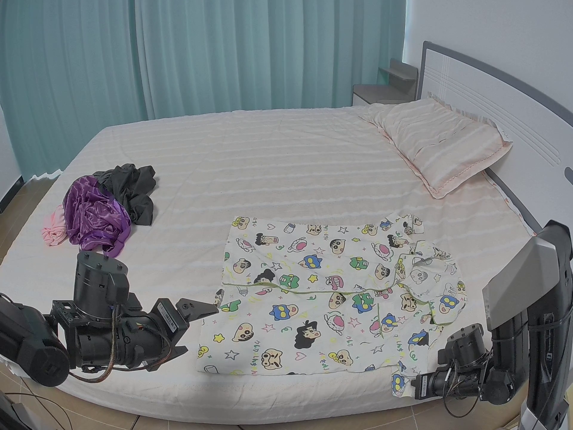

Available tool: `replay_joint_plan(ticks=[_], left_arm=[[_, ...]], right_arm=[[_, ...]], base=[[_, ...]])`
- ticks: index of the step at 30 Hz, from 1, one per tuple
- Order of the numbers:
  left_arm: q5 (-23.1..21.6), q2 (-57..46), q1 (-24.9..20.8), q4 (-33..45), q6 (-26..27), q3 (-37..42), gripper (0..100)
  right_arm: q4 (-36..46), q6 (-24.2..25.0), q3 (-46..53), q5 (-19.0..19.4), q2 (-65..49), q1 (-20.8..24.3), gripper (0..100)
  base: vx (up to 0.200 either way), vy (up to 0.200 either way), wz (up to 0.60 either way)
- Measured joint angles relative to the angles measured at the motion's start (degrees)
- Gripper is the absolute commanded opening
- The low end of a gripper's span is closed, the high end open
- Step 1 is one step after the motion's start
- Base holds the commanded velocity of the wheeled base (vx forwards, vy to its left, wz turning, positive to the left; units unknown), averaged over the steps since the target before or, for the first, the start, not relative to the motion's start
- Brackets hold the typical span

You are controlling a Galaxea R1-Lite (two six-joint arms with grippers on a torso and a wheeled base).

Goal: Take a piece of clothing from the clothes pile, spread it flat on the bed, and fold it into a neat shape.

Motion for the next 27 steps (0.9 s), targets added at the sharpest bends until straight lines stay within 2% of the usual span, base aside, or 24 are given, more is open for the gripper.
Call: replay_joint_plan(ticks=[6,13,18,19,27], left_arm=[[0.0,0.0,-0.1,0.1,0.1,0.1,100],[0.0,0.2,-0.2,0.3,2.1,0.6,100],[0.0,0.4,-0.7,0.4,3.1,1.0,100],[0.0,0.6,-0.9,0.4,3.3,1.2,100],[0.0,1.0,-1.3,0.4,3.4,1.4,100]], right_arm=[[5.5,0.3,0.0,-1.0,-4.9,0.1,0],[18.7,-1.4,0.0,-1.5,-16.3,-0.6,0],[24.2,-3.1,0.0,0.6,-22.6,-1.8,0],[25.3,-3.6,0.0,1.3,-24.2,-2.2,100],[27.9,-6.3,0.0,1.2,-28.3,-2.9,100]], base=[[0.000,0.000,0.00],[0.000,0.000,0.00],[0.000,0.000,0.00],[0.000,0.000,0.00],[0.000,0.000,0.00]])
